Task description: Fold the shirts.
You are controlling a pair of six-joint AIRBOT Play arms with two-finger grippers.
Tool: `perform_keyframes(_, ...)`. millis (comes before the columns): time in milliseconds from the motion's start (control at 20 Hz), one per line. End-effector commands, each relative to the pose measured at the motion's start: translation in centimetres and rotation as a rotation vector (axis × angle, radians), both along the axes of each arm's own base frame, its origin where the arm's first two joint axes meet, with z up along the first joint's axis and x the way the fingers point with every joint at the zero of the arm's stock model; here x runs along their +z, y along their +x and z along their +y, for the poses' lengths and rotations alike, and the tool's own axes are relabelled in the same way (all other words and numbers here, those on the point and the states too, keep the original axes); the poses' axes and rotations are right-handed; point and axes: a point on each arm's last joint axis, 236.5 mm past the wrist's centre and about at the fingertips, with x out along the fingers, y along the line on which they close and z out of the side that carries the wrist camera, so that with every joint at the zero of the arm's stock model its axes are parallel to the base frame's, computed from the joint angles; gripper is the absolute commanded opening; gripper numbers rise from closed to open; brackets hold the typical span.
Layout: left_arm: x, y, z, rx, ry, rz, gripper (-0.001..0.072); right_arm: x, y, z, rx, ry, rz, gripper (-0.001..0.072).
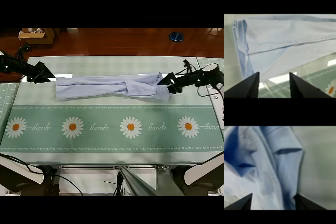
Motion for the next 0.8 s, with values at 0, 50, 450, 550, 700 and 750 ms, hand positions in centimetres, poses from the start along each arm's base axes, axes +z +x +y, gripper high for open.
perform_keyframes(0,0.0,0.2,-0.1,0.001,0.003,-0.006,0.0429,-1.6,0.7,4.0,0.043,-0.007,-0.011,0.0483)
perform_keyframes(50,0.1,0.2,-0.1,0.001,0.003,-0.006,0.0424,-1.2,0.9,4.5,0.049,-0.01,-0.025,0.0233)
perform_keyframes(450,6.3,1.2,-7.1,-0.07,-0.176,-0.146,0.0022,9.4,-3.7,1.7,0.181,-0.131,-0.099,0.0027)
perform_keyframes(550,7.2,0.5,-11.8,-0.153,-0.215,-0.15,0.0022,11.9,-5.2,1.5,0.203,-0.166,-0.107,0.0027)
perform_keyframes(700,7.0,-1.9,-19.8,-0.316,-0.228,-0.132,0.0022,16.0,-7.3,1.9,0.21,-0.172,-0.134,0.0027)
perform_keyframes(750,7.0,-2.9,-22.4,-0.366,-0.231,-0.13,0.0022,17.0,-8.0,1.8,0.206,-0.189,-0.139,0.0027)
